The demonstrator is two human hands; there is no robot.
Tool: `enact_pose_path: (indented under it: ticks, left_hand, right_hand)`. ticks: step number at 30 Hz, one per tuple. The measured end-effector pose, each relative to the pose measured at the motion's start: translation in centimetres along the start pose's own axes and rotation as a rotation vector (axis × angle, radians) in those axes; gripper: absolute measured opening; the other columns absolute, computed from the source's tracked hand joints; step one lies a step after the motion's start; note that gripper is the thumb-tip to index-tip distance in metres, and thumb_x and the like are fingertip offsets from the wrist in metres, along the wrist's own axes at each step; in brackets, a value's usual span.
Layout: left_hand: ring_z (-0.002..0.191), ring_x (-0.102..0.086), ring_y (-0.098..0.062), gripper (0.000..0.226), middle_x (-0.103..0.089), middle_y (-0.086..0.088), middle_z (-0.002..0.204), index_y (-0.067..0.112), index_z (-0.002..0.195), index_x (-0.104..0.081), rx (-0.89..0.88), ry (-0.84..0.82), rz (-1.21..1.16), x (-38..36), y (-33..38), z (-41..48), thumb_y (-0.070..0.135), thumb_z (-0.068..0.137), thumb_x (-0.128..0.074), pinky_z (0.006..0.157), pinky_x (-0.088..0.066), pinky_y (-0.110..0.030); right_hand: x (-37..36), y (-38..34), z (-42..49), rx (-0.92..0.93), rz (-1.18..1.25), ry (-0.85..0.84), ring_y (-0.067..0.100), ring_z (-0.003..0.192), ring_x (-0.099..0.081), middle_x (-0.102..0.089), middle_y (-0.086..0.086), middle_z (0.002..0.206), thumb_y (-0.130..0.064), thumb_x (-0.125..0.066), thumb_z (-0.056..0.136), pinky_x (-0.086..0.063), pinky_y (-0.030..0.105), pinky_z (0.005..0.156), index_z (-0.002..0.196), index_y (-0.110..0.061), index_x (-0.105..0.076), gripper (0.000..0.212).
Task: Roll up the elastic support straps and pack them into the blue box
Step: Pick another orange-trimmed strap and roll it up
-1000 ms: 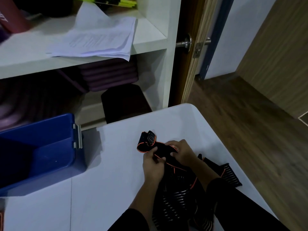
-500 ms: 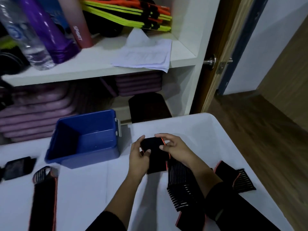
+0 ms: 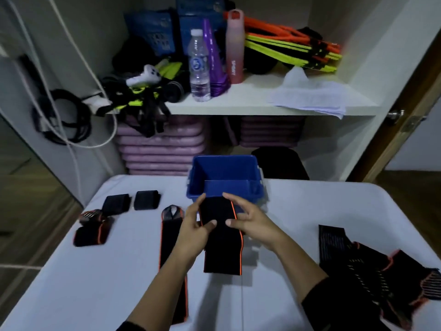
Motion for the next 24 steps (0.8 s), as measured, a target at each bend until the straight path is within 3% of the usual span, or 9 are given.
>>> enact_pose_path:
  ticks: [2,4,8,10,12,14,17,20,24]
  left_hand:
    - [0.124,-0.049,-0.02,0.065,-0.043,-0.005,0.142,0.034,0.133,-0.039,-0.012,0.028,0.014,3.5,-0.2,-1.0,-0.007,0.085,-0.053,0.099,-0.047,-0.032]
    - [0.129,-0.042,-0.013,0.066,-0.039,0.001,0.145,0.024,0.139,-0.035,0.004,0.048,0.018,6.4,-0.2,-1.6,-0.01,0.085,-0.051,0.108,-0.037,-0.032]
    - [0.129,-0.038,-0.011,0.066,-0.034,0.007,0.143,0.022,0.143,-0.031,0.038,0.071,0.07,11.0,-0.4,-1.3,-0.006,0.086,-0.05,0.108,-0.034,-0.029]
    - [0.13,-0.041,-0.017,0.067,-0.035,0.004,0.146,0.029,0.14,-0.033,0.036,0.079,0.101,12.9,-0.5,-0.2,-0.003,0.085,-0.053,0.109,-0.037,-0.039]
    - [0.13,-0.043,-0.026,0.069,-0.037,0.0,0.145,0.035,0.139,-0.033,0.013,0.078,0.106,14.4,-0.1,1.3,-0.002,0.084,-0.054,0.106,-0.038,-0.05]
    - [0.13,-0.042,-0.034,0.07,-0.039,-0.003,0.144,0.035,0.14,-0.031,-0.017,0.073,0.082,15.6,0.8,2.9,-0.004,0.085,-0.052,0.104,-0.035,-0.054]
    - [0.13,-0.042,-0.029,0.075,-0.039,-0.002,0.144,0.039,0.14,-0.029,-0.064,0.033,0.027,16.7,2.0,4.5,-0.004,0.084,-0.052,0.104,-0.038,-0.049]
    - [0.132,-0.04,-0.014,0.08,-0.034,0.006,0.147,0.034,0.143,-0.025,-0.017,0.003,0.003,16.9,-0.5,4.4,-0.01,0.083,-0.053,0.104,-0.04,-0.03]
    - [0.123,-0.049,-0.03,0.082,-0.034,0.002,0.144,0.03,0.145,-0.016,0.202,-0.062,0.04,16.0,-7.8,2.0,-0.007,0.084,-0.056,0.1,-0.045,-0.039]
  right_hand:
    - [-3.5,0.3,0.9,-0.019,-0.026,-0.025,0.021,0.101,-0.068,-0.067,0.005,0.116,-0.002,-0.061,0.087,-0.054,0.04,0.092,0.136,-0.039,-0.042,0.065]
    - [-6.5,0.4,2.0,-0.041,-0.043,-0.045,0.026,0.099,-0.068,-0.067,0.013,0.115,-0.002,-0.061,0.086,-0.052,0.044,0.094,0.136,-0.04,-0.041,0.065]
    - [-10.8,-0.1,4.5,-0.068,-0.072,-0.069,0.025,0.095,-0.069,-0.068,0.02,0.109,-0.003,-0.061,0.087,-0.053,0.038,0.092,0.135,-0.042,-0.042,0.065]
    - [-12.1,-0.8,6.0,-0.066,-0.099,-0.059,0.02,0.09,-0.069,-0.069,0.016,0.105,-0.002,-0.06,0.087,-0.055,0.031,0.088,0.137,-0.039,-0.041,0.065]
    - [-12.9,-1.7,7.7,-0.044,-0.112,-0.039,0.019,0.089,-0.069,-0.071,0.014,0.098,-0.002,-0.061,0.087,-0.054,0.034,0.09,0.137,-0.04,-0.041,0.066]
    - [-13.2,-2.9,9.4,-0.002,-0.109,-0.012,0.024,0.094,-0.069,-0.07,0.022,0.1,-0.003,-0.061,0.087,-0.053,0.038,0.093,0.137,-0.043,-0.04,0.068]
    - [-13.1,-4.5,11.0,0.047,-0.13,0.029,0.02,0.087,-0.067,-0.063,0.022,0.089,-0.003,-0.059,0.088,-0.053,0.015,0.078,0.138,-0.046,-0.035,0.07]
    - [-13.9,-3.4,11.3,0.055,-0.115,0.021,0.007,0.087,-0.058,-0.053,0.005,0.121,0.01,-0.053,0.087,-0.051,0.011,0.077,0.143,-0.031,-0.031,0.073]
    - [-14.7,5.4,10.3,-0.098,-0.162,0.084,0.01,0.107,-0.054,-0.044,0.003,0.139,0.019,-0.051,0.082,-0.046,0.005,0.08,0.141,-0.017,-0.039,0.07]
Point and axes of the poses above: each hand's wrist, its own z-axis towards the middle knuckle, its own x-axis out of the back of the hand, y = z × x, the point moved 6 cm from there along z, towards the middle knuckle
